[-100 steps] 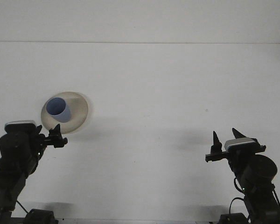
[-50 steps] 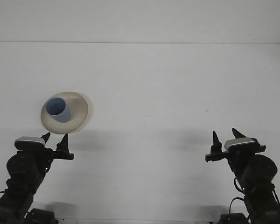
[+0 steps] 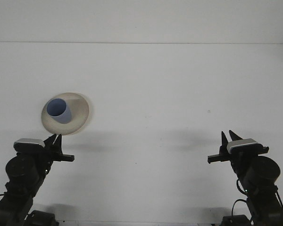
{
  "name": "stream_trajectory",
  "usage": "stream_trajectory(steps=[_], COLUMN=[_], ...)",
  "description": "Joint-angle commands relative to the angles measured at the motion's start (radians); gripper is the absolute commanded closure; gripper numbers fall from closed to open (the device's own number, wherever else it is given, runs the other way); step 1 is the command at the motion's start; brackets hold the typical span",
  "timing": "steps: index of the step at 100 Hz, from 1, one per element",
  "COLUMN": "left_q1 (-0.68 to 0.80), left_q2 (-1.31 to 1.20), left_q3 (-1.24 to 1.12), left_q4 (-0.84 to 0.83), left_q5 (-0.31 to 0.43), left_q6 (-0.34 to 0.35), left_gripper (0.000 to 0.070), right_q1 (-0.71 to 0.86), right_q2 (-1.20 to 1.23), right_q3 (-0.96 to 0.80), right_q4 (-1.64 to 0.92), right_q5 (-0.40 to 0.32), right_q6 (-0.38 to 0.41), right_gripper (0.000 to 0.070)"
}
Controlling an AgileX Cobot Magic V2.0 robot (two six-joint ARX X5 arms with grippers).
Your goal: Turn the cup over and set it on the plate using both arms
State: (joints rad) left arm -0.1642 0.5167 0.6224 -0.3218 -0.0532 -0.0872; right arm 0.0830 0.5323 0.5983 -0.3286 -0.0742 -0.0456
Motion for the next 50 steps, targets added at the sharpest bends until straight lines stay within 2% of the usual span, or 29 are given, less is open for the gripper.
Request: stream_trajectory(steps=[1, 50], left_q1=[-0.002, -0.002], left_q2=[0.003, -0.024], left_q3=[0.009, 0.01], left_q4=[0.009, 0.01], left_q5=[0.001, 0.001], left_q6=[0.015, 0.015], left_gripper=[0.0691, 0.0689], right_q1=[0.001, 0.001], right_q2=[0.003, 0.003], right_q3=[0.004, 0.004], right_q4=[0.014, 0.014], right_q5=[0.004, 0.003], right_q6=[-0.004, -0.004], right_gripper=[0.07, 0.07])
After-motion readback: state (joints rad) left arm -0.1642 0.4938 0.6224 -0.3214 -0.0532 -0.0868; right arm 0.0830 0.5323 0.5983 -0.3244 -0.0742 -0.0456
